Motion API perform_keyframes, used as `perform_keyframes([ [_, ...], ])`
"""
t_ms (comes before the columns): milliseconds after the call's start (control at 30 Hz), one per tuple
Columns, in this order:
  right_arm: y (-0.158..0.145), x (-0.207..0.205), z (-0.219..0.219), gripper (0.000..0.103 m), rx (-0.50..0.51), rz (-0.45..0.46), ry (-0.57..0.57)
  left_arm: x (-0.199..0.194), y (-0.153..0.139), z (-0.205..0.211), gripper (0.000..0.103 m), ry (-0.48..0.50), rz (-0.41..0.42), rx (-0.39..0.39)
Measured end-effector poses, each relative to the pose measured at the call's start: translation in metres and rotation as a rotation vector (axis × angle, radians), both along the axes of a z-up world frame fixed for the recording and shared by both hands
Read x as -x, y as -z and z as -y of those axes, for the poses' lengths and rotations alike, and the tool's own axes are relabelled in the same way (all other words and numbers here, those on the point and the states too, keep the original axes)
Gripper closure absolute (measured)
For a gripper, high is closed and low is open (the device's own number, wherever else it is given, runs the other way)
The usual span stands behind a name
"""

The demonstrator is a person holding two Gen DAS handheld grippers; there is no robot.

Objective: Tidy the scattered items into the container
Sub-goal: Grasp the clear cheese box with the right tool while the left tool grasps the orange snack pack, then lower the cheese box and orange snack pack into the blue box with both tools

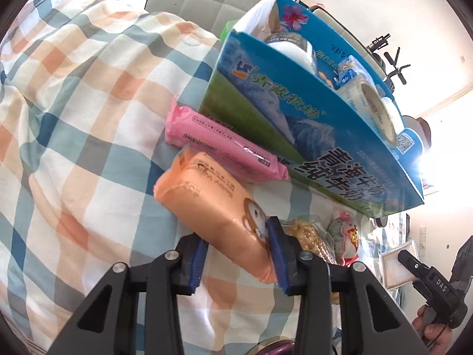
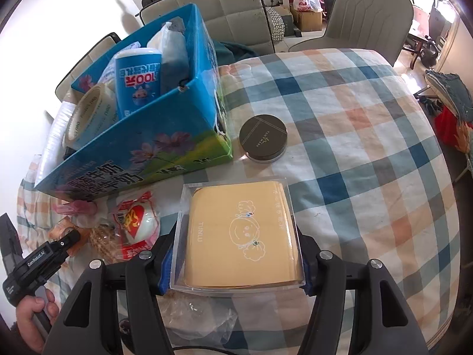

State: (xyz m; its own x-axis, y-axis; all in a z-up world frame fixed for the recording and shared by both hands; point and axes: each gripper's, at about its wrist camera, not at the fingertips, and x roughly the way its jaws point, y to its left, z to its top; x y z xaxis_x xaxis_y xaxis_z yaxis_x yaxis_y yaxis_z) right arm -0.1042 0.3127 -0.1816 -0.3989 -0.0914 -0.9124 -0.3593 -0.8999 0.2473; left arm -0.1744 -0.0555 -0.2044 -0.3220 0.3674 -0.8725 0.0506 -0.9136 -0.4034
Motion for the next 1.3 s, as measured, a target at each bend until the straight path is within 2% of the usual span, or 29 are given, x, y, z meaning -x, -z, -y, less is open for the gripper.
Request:
perform_keyframes([
  [267, -0.040, 0.013, 0.017, 0.039, 0.038, -0.108, -0.028, -0.009, -0.054, 0.002, 0.064, 0.015, -0.103, -0.037],
  [433, -0.067, 0.037, 0.026, 0.039, 0.044, -0.178, -0.062, 0.020, -0.094, -0.004, 0.064, 0.027, -0.178, -0.076],
  [567, -0.086, 0.061, 0.034, 0.039, 0.042, -0.212, -0.083, 0.059, -0.107, -0.022, 0.064, 0.064, -0.214, -0.080],
  [733, -0.098, 0.096, 0.039, 0.039, 0.040, -0.227, -0.087, 0.110, -0.098, -0.059, 0.064, 0.181, -0.212, -0.034],
  [867, -0.105, 0.134, 0.035, 0.039, 0.046, -0.231, -0.081, 0.129, -0.078, -0.081, 0.064, 0.276, -0.186, 0.017],
  [1000, -0.105, 0.178, 0.035, 0.039, 0.032, -0.211, -0.092, 0.137, -0.073, -0.085, 0.064, 0.297, -0.196, 0.015],
  [1100, -0.093, 0.206, 0.039, 0.039, 0.012, -0.176, -0.099, 0.141, -0.062, -0.088, 0.064, 0.313, -0.171, 0.007],
  [1200, -0.081, 0.222, 0.047, 0.039, -0.052, -0.162, -0.125, 0.144, -0.049, -0.088, 0.063, 0.321, -0.152, -0.046],
  [1300, -0.073, 0.231, 0.054, 0.039, -0.092, -0.147, -0.149, 0.145, -0.050, -0.087, 0.063, 0.324, -0.152, -0.061],
])
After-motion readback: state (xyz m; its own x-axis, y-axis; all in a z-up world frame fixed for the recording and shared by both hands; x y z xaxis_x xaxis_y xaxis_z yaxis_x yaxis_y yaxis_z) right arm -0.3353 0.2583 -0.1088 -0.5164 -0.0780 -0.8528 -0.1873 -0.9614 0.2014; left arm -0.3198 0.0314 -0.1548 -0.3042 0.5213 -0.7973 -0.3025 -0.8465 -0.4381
